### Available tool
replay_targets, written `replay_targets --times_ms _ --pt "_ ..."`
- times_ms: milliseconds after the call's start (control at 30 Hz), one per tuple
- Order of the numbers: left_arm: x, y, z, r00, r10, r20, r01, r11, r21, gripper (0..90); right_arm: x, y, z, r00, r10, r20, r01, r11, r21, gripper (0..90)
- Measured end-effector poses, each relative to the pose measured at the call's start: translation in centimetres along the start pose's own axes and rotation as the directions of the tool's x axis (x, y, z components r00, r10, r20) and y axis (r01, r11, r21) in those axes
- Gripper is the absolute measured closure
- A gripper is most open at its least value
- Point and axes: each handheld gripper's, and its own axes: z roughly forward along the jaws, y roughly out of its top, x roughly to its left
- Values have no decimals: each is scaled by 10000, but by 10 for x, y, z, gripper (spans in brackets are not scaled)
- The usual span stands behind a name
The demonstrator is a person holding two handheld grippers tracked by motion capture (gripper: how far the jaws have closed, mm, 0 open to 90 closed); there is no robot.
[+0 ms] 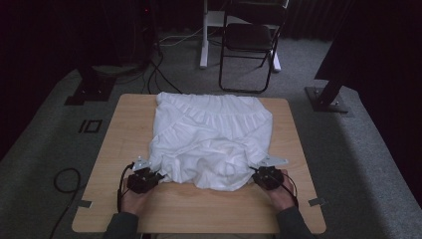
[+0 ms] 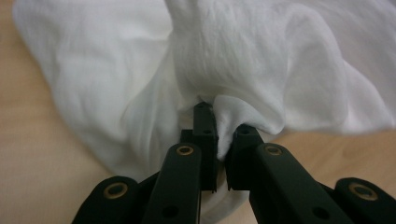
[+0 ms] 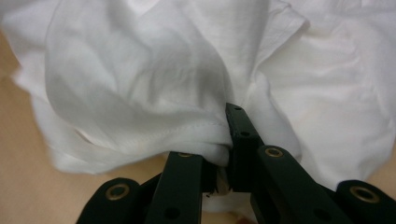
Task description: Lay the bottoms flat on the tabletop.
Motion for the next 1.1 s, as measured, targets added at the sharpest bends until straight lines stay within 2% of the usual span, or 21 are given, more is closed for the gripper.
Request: replay_targets --times_ms 67,133,200,233,300,367,467,533,567,633,667,700,767,833,900,933,1000,1100 --pt "-1 -3 -3 10000 64 -46 -64 10000 74 847 1 -5 -3 10000 -7 4 7 10000 10 847" --pt "-3 -9 -8 10000 30 -46 -29 9999 160 846 5 -20 -13 9998 178 -54 -178 9998 14 847" --pt "-6 -18 -13 9999 74 -81 -71 9992 389 846 7 -30 -18 9997 225 -109 -224 9997 125 847" --pt "-6 -18 -13 9999 74 -81 -71 9992 389 845 7 -30 -18 9997 225 -109 -224 9997 125 847" --pt "-9 -23 -18 9999 92 -61 -89 9990 444 845 11 -41 -25 9992 359 -190 -356 9993 138 846" --pt "-12 -28 -22 9997 220 -75 -216 9983 546 845 13 -48 -31 9986 480 -210 -477 9988 138 845" --pt "-15 -33 -26 9998 198 -49 -195 9980 597 844 17 -53 -37 9990 420 -171 -417 9990 176 845" --pt "-17 -38 -30 9998 195 -91 -188 9975 683 839 23 -56 -43 9998 169 -48 -168 9995 275 838" --pt "-17 -39 -32 9997 183 -142 -174 9978 646 823 25 -56 -45 9999 123 -48 -121 9995 282 826" --pt "-16 -38 -36 9997 103 -240 -90 9985 539 749 26 -56 -47 10000 54 60 -55 9997 226 730" --pt "-16 -38 -36 9997 103 -240 -90 9985 539 728 26 -56 -47 10000 54 60 -55 9997 226 730" --pt "-14 -36 -41 9994 45 -339 -33 9994 348 713 25 -55 -50 9998 43 214 -48 9996 263 635" --pt "-10 -34 -47 9991 -24 -428 33 9998 205 680 22 -55 -55 9994 39 343 -46 9998 189 587" --pt "-7 -32 -53 9984 -53 -561 53 10000 6 654 18 -53 -59 9990 48 448 -52 9999 86 563" --pt "-7 -32 -53 9984 -53 -561 53 10000 6 639 16 -52 -62 9987 51 502 -51 10000 12 563" --pt "1 -29 -64 9968 -154 -778 133 9995 -278 624 12 -49 -66 9982 69 591 -61 9999 -135 539" --pt "6 -29 -71 9961 -350 -811 308 9981 -532 614 10 -46 -71 9980 20 636 -5 9998 -223 527" --pt "13 -28 -76 9940 -545 -945 487 9968 -627 615 7 -44 -77 9977 -149 668 163 9997 -201 511"
